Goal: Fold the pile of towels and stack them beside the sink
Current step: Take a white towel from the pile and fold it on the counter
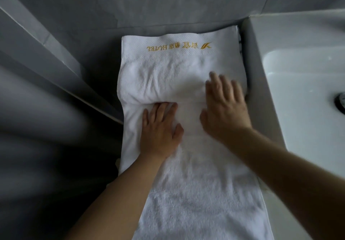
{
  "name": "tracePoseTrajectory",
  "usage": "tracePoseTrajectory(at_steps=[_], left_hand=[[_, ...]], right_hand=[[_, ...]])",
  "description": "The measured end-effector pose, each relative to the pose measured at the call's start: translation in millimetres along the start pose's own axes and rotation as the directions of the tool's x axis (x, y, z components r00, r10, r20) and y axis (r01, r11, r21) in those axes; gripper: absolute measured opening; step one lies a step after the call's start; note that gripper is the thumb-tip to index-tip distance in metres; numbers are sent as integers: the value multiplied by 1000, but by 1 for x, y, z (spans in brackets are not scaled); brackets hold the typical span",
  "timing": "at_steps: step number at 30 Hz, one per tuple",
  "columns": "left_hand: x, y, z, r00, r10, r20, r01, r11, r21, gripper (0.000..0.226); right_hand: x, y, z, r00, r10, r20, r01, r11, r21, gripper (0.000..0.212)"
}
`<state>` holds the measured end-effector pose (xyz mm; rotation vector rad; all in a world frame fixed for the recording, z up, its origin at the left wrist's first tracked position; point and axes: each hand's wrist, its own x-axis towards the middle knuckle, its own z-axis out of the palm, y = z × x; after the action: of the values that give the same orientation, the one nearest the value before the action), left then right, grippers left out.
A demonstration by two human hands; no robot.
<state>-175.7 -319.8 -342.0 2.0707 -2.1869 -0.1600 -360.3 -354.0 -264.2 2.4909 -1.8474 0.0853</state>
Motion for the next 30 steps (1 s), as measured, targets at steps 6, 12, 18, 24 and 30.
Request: tracePoseTrajectory(at_steps=[6, 12, 18, 24, 30], left_hand=[[1, -1, 2, 1000, -9, 15, 9, 1000, -13, 69], [3, -1, 2, 996, -9, 92, 7, 1000, 15, 72], [-38, -11, -17, 990, 38, 135, -43, 998, 34, 73], [-111, -25, -9, 974, 38, 225, -63, 993, 104, 72], [-109, -28, -2, 987, 57, 148, -75, 990, 121, 70]], right_hand=[[-53, 12, 62, 962, -105, 250, 78, 990, 115, 66], [-52, 12, 67, 976, -58, 209, 31, 991, 130, 72], [-52, 13, 65, 974, -45, 223, 19, 993, 121, 71], [-53, 13, 67, 978, -47, 203, 17, 989, 148, 68], [-46, 5, 59, 988, 37, 153, -75, 964, 255, 57]])
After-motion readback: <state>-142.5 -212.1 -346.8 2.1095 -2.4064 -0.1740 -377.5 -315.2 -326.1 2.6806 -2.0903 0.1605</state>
